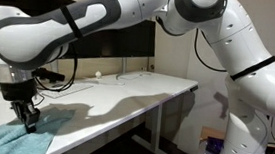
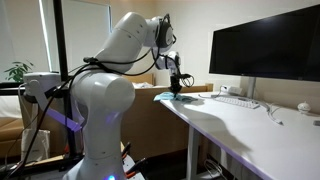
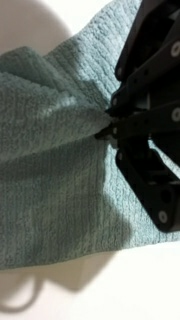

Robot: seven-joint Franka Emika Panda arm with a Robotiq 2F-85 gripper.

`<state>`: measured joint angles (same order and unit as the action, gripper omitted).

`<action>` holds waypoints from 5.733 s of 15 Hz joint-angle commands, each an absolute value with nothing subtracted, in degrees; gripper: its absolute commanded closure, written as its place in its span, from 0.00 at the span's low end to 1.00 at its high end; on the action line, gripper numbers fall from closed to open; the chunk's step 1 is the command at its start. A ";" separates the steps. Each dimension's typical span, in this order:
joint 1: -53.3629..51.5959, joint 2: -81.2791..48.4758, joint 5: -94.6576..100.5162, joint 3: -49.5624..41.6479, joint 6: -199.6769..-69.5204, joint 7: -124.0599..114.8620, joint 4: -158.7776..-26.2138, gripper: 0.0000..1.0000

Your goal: Slide the towel across the table.

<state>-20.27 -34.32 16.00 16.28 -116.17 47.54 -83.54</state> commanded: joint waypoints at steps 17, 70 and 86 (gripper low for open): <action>-14.72 -44.11 15.30 10.63 -107.65 53.99 -68.77 0.91; 21.16 -33.33 15.11 -9.31 -105.63 76.77 -81.01 0.91; 34.23 -49.94 14.62 -12.90 -109.76 90.33 -54.78 0.91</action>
<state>31.56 -46.28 16.01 -12.89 -110.34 87.48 -60.80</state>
